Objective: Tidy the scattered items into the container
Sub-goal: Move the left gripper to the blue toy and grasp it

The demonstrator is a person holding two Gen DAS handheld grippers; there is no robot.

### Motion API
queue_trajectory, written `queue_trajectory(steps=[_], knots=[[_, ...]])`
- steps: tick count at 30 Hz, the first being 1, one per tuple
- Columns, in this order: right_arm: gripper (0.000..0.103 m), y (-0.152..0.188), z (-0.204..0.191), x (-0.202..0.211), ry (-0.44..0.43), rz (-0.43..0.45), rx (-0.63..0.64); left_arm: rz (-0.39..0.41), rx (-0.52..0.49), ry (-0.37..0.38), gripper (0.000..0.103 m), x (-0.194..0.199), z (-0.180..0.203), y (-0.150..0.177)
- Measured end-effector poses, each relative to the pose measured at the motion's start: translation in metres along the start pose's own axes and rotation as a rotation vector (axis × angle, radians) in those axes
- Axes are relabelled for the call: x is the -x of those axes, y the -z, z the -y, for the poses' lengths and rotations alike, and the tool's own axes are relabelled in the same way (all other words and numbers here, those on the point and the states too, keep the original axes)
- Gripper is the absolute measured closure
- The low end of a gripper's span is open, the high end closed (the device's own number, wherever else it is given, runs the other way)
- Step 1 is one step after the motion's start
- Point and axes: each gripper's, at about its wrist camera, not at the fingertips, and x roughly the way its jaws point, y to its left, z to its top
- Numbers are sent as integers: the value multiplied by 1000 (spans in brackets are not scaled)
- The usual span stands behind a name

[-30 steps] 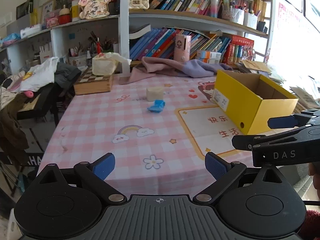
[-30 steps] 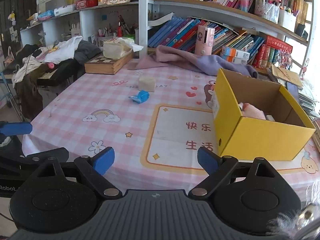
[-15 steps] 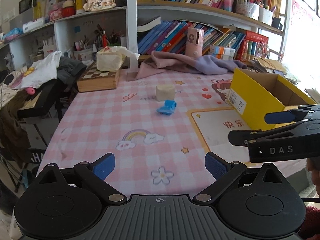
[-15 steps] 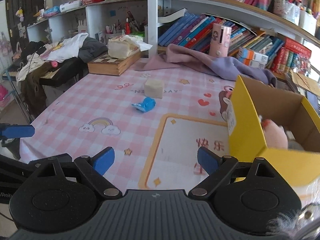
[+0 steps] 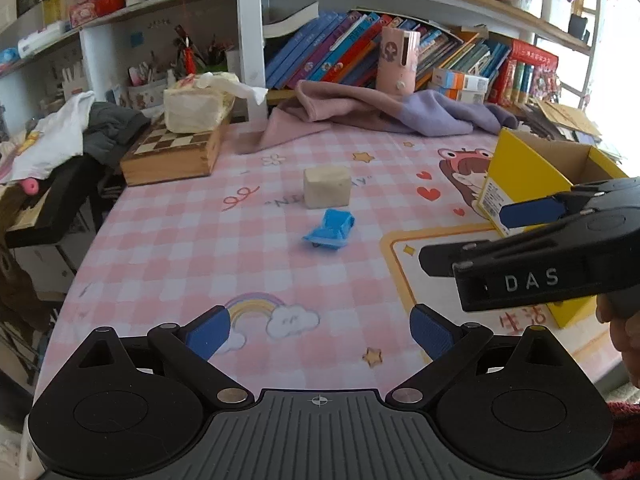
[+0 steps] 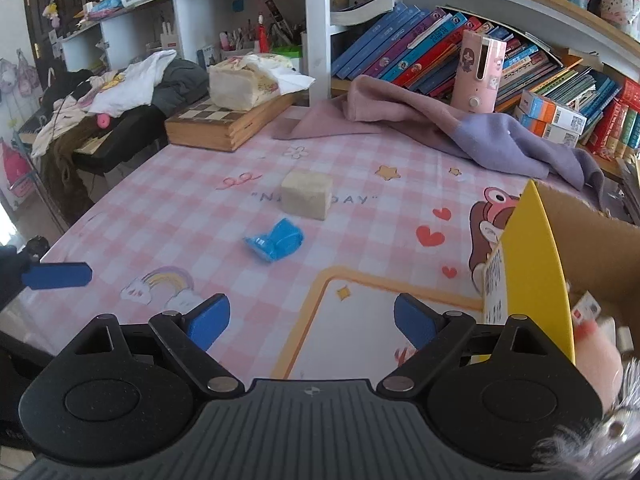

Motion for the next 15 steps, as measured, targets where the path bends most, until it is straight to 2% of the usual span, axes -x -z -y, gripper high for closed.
queue_trajectory(steps=[6, 11, 15], knots=[[13, -32, 20, -20, -57, 15, -82, 22, 8, -11, 6, -23, -1, -17], [13, -46, 29, -41, -67, -1, -91, 8, -13, -15, 7, -46, -1, -31], [13, -53, 34, -56, -81, -24, -80, -15, -19, -6, 17, -70, -3, -40]])
